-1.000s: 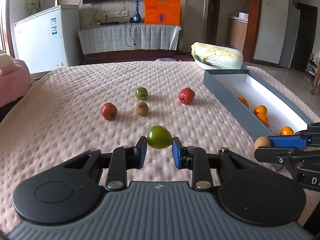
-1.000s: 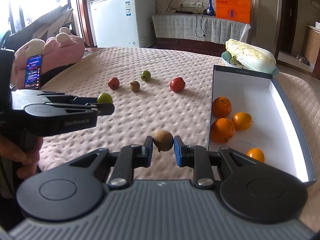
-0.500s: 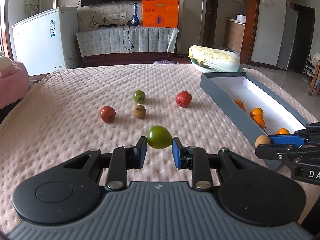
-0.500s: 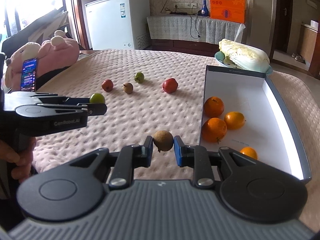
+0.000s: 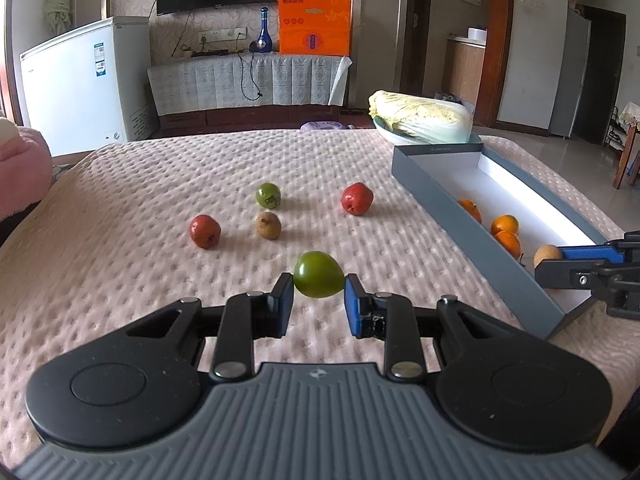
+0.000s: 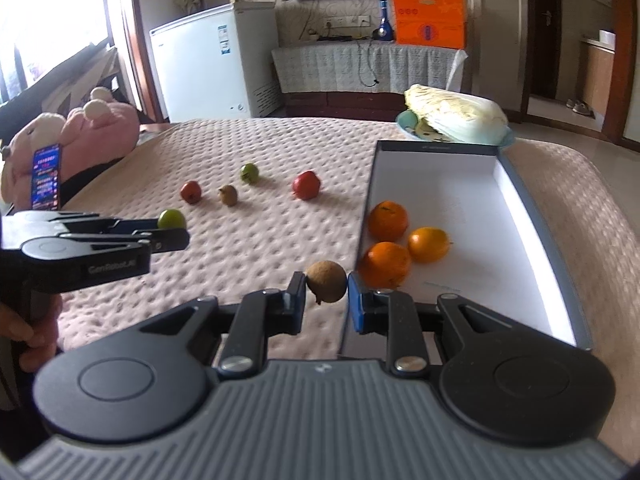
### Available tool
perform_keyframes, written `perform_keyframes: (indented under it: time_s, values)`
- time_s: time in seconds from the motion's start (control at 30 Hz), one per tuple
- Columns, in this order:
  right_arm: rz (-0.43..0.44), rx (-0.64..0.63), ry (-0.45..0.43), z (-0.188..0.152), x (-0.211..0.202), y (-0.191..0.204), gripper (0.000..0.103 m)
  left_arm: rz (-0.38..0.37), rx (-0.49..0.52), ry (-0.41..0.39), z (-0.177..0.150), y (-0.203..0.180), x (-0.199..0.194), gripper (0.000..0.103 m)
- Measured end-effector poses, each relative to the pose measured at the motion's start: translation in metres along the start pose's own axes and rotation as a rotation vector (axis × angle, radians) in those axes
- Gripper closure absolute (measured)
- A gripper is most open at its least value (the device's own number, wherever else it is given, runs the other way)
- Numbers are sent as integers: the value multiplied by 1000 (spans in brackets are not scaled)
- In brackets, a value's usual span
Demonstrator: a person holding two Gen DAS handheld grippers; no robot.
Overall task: Organize fruits
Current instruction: 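Carry the held green and brown fruits over the grey box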
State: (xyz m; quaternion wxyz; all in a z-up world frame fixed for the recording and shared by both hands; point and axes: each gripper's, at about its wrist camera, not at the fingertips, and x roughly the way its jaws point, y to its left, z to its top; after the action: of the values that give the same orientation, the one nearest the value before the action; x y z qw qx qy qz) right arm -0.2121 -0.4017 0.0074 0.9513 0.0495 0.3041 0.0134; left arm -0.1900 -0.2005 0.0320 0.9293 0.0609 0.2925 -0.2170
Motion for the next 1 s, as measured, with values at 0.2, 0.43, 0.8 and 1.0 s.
perform_keyframes:
  time_s: [0.2,0.43,0.8,1.0]
  values:
    - [-22,32,-10,-1,-6,-15,77,-47,0,-31,8,-12,-6,71]
    - [-54,63,-15,-3,-11,-31,77,-108,35,-50,14,-36,-7,71]
    - [-72,74,-4,-8,-14,-43,77,-184,67,-51,25,-72,5,71]
    - [-85,78,5,-10,-15,-47,77,-223,95,-66,31,-93,13,71]
